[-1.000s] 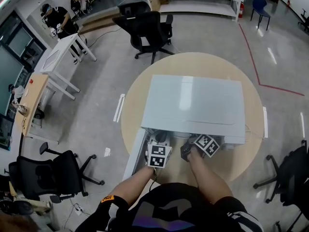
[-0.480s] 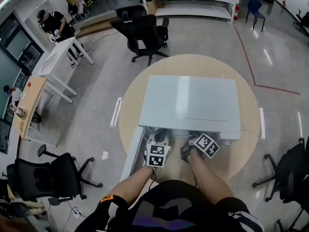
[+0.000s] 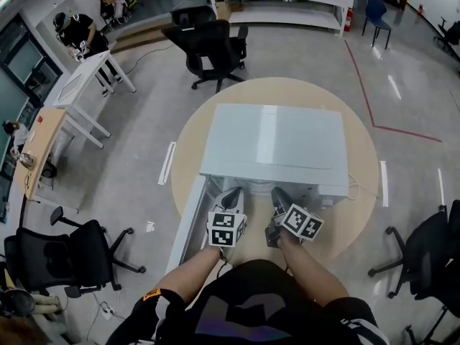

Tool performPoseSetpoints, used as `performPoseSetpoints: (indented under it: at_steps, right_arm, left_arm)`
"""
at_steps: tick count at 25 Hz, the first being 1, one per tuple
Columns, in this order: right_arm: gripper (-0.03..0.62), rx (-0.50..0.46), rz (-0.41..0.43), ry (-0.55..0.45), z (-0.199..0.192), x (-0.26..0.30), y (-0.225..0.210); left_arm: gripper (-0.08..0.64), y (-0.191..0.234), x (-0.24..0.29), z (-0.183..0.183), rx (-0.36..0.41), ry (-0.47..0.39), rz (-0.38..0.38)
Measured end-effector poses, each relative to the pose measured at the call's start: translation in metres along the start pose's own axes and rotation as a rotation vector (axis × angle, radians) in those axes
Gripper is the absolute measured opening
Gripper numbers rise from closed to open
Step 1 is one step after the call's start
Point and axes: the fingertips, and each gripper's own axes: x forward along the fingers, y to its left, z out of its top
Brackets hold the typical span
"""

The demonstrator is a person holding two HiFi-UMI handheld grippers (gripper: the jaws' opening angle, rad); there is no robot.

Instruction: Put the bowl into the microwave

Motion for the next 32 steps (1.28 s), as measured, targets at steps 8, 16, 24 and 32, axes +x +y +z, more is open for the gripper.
performPoseSetpoints:
  at_steps: [8, 16, 24, 32]
  right_arm:
    - [0.048, -0.438, 0.065, 0.005, 0.011, -0.068, 0.042]
    - [0.048, -0.58, 0.107, 0.056, -0.004, -0.105, 0.046]
    - [0.048, -0.678, 0.173, 0.053, -0.014, -0.123, 0.051]
    - [0.047, -0.698, 0.199, 0.028, -0.006, -0.126, 0.058]
  left_arm:
    - [0.046, -0.05, -0.045, 0.01, -0.086, -0.069, 0.012]
    - [0.046, -0.087, -0.078, -0.004, -0.087, -0.061, 0.037]
    - [0.046, -0.101, -0.1, -0.024, -0.079, -0.039, 0.106]
    - [0.046, -0.102, -0.106, -0.021, -0.067, -0.054, 0.129]
